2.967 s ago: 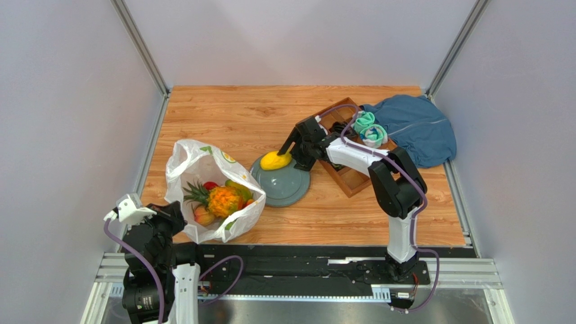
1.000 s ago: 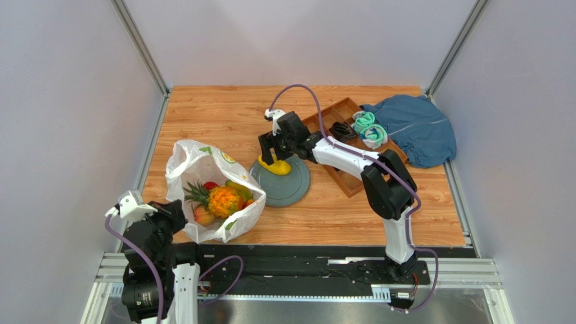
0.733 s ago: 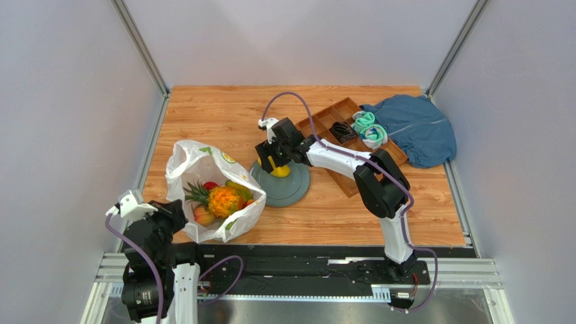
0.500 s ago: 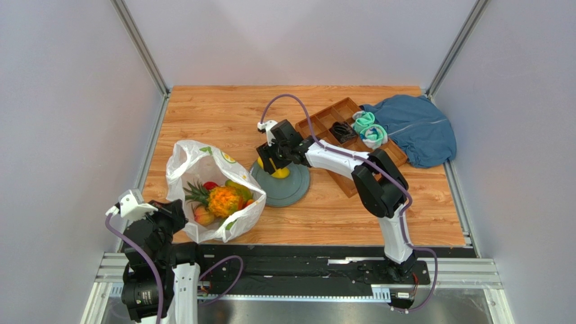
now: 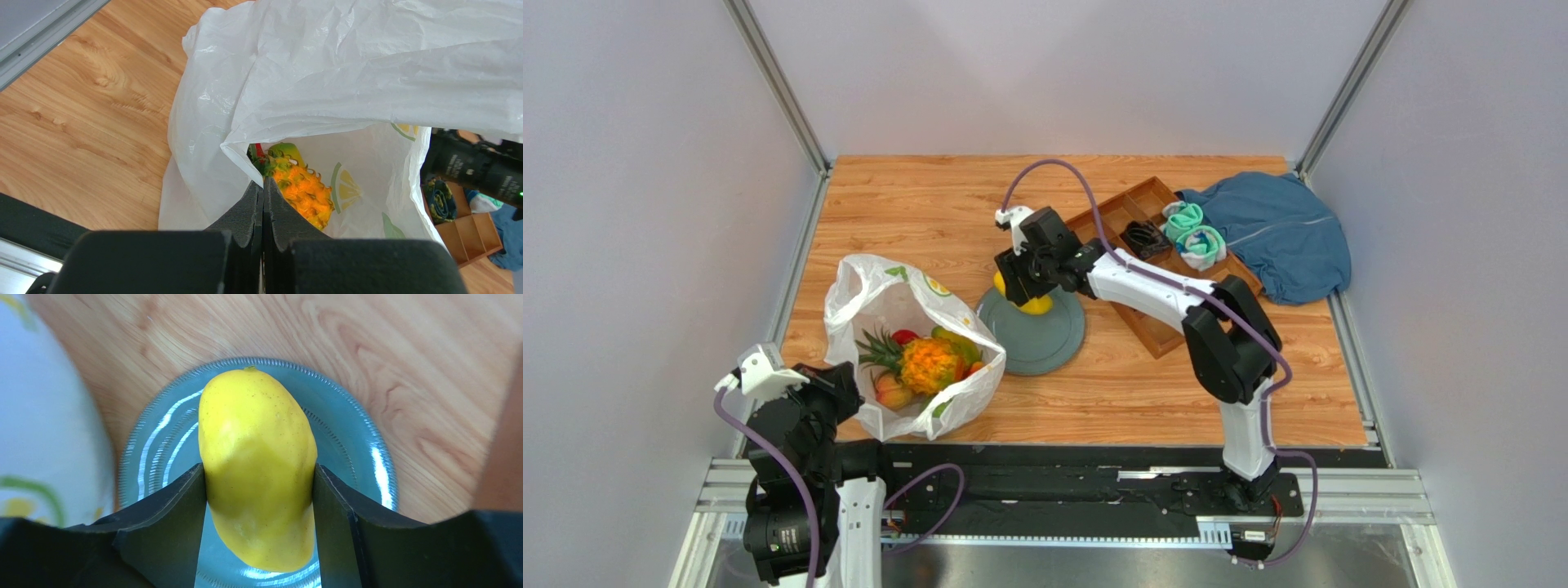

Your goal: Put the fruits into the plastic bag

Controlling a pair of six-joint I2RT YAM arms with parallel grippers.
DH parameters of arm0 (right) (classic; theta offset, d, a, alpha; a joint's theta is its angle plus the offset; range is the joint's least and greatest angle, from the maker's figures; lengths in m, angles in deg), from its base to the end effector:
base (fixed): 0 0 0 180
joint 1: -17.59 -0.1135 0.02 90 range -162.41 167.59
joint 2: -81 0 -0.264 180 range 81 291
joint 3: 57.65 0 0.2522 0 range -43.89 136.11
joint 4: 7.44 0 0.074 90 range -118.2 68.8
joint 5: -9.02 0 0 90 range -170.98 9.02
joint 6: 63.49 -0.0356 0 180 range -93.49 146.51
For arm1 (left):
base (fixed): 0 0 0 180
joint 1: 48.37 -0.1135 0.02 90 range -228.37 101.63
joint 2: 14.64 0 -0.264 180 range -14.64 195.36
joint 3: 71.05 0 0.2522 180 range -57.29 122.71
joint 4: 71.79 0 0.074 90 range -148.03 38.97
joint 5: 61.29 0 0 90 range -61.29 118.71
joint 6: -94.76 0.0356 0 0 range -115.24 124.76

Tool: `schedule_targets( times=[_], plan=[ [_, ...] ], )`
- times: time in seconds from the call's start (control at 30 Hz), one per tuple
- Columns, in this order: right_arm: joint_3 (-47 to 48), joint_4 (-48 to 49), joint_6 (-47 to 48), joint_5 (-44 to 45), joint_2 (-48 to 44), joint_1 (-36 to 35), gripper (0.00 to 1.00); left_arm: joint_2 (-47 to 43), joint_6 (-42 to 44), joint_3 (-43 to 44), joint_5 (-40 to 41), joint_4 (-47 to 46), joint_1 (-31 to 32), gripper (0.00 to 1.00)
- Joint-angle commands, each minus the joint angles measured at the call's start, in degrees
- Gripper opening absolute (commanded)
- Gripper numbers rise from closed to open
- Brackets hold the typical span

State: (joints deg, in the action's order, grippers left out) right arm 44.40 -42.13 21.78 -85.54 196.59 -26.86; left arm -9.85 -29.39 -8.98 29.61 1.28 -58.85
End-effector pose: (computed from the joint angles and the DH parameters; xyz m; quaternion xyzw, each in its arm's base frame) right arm 0.3208 0.3187 0.2109 -0.3305 0.8732 0.1820 0.3084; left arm -0.0014 0.0003 0.3179 -0.3072 0.7360 -0.1176 0.5917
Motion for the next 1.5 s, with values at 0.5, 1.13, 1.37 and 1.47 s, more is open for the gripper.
schedule_targets(
  times=[0.5,1.13,1.37,1.47],
  plan=[
    [-1.5,6.3,-5.8,-14.2,-31.0,-16.4,0.21,1.8,0.6,0.0,-0.5,-1.8,0.1,0.0],
    [25.8,-12.3,-9.2,-7.1,-7.8,-23.1,0.21,1.3,0.8,0.0,-0.5,-2.1,0.1,0.0],
    [30.4,-8.4,-13.1,1.5,-1.7,-23.1,0.21,0.6,0.7,-0.1,-0.5,-2.1,0.1,0.0],
    [32.5,-7.4,-15.1,3.8,1.4,-23.1,0.24,0.7,0.6,-0.1,-0.5,-2.1,0.1,0.0]
  ],
)
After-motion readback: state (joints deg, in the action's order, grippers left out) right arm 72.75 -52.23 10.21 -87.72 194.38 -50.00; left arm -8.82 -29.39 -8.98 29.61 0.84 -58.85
